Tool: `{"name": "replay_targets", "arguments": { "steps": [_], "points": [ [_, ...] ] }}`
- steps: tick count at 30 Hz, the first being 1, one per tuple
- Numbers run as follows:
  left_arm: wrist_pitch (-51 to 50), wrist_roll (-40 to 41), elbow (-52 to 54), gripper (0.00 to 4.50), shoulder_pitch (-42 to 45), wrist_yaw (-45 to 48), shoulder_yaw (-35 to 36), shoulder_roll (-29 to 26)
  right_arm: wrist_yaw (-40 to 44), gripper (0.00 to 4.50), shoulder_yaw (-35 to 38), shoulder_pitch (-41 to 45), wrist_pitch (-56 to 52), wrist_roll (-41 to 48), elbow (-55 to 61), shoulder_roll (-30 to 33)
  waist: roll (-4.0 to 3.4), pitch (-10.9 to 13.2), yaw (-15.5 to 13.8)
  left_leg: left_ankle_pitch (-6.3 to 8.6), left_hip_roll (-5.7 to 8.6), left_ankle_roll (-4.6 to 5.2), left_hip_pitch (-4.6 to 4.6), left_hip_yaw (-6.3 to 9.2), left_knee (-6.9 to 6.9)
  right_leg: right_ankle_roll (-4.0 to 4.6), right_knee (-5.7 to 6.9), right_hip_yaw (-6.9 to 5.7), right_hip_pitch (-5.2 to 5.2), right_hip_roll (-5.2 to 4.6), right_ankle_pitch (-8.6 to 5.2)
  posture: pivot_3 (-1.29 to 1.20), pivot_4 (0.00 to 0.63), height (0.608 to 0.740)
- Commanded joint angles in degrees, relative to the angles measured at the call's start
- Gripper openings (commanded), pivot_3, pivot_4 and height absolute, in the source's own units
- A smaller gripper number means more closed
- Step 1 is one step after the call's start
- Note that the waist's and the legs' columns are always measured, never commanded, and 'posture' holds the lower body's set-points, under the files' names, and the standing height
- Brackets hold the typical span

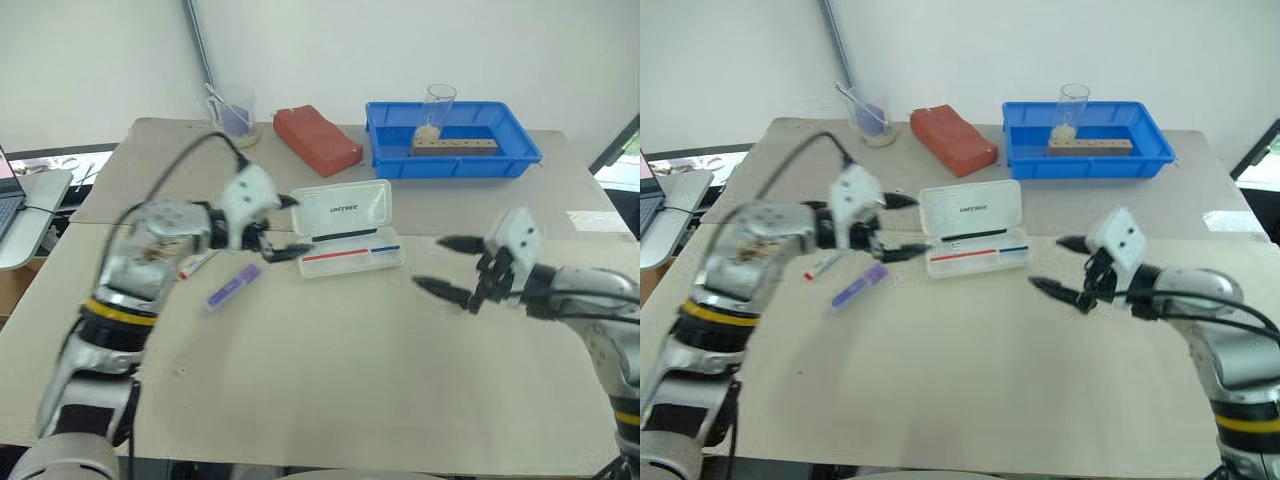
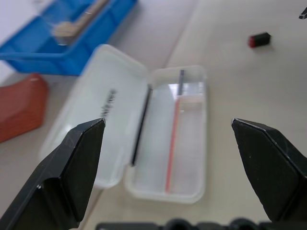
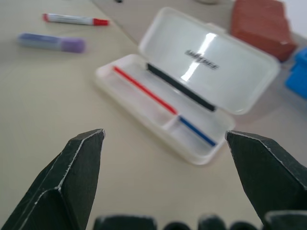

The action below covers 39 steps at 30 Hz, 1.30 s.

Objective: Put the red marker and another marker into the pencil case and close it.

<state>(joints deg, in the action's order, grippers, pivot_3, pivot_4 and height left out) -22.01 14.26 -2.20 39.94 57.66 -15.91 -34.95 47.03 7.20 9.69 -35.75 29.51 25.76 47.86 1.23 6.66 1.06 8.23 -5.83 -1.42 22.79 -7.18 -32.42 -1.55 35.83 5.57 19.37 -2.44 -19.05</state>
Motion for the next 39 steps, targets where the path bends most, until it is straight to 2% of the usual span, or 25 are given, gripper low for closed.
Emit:
{"name": "replay_targets", "arguments": {
  "steps": [1, 7, 15, 18, 25, 32, 39],
  "points": [
    [6.0, -5.1, -7.1, 4.5, 2.8, 0.6, -3.4, 3.7, -4.6, 4.46, 2.5, -0.7, -4.3, 2.3, 6.8, -1.0, 0.0, 0.0, 0.0, 0.0, 0.13, 0.04, 0.08, 0.24, -0.03, 0.0, 0.0, 0.0, 0.04, 0.03, 0.0, 0.0, 0.15, 0.74],
    [13.3, -10.3, -16.7, 4.5, 3.9, 4.5, -7.8, 8.5, -11.4, 4.46, 4.6, -3.3, -9.3, 4.0, 13.2, -3.4, -0.05, 0.0, -0.3, 0.01, 0.31, 0.17, 0.56, 0.72, -0.26, 0.01, 0.06, -0.12, 0.29, 0.1, 0.01, 0.0, 0.15, 0.74],
    [20.0, -15.2, -28.8, 4.5, 6.5, 6.4, -9.5, 14.0, -15.2, 4.46, 5.0, -5.9, -9.5, 3.5, 14.9, -5.1, 0.02, 0.0, -0.5, 0.01, 0.5, 0.34, 0.73, 0.91, -0.33, -0.02, 0.1, -0.16, 0.36, 0.04, 0.02, 0.0, 0.15, 0.74],
    [22.2, -17.2, -33.6, 3.63, 7.8, 6.1, -9.7, 15.4, -15.8, 4.5, 5.2, -6.1, -9.2, 3.5, 14.9, -5.1, 0.03, 0.0, -0.4, 0.02, 0.82, 0.45, 0.92, 1.39, -0.33, -0.03, 0.16, -0.12, 0.51, 0.05, 0.02, 0.0, 0.15, 0.74],
    [23.9, -18.3, -37.5, 0.1, 9.3, 6.2, -8.2, 16.9, -15.7, 4.5, 5.2, -6.1, -8.7, 3.2, 14.2, -4.8, -0.03, 0.0, -0.4, 0.0, 1.34, 0.51, 1.03, 2.43, -0.36, -0.08, 0.28, -0.12, 0.57, 0.07, 0.02, 0.0, 0.15, 0.74],
    [23.9, -17.3, -32.0, 0.04, 6.8, 9.3, -6.9, 14.2, -15.2, 4.5, 4.2, -4.0, -8.4, 3.1, 12.7, -4.6, -0.08, 0.0, -0.3, -0.01, 1.39, 0.52, 1.05, 2.52, -0.39, -0.11, 0.31, -0.12, 0.57, 0.08, 0.02, 0.0, 0.15, 0.74],
    [19.0, -12.0, -10.9, 0.04, -3.1, 19.4, -6.2, 5.2, -8.7, 4.5, 3.3, -3.2, -7.9, 4.5, 11.7, -1.6, -0.41, -0.2, -0.3, 0.0, 1.36, 0.53, 1.04, 2.52, -0.37, -0.09, 0.36, -0.09, 0.6, 0.12, 0.03, 0.0, 0.15, 0.74]
  ]
}}
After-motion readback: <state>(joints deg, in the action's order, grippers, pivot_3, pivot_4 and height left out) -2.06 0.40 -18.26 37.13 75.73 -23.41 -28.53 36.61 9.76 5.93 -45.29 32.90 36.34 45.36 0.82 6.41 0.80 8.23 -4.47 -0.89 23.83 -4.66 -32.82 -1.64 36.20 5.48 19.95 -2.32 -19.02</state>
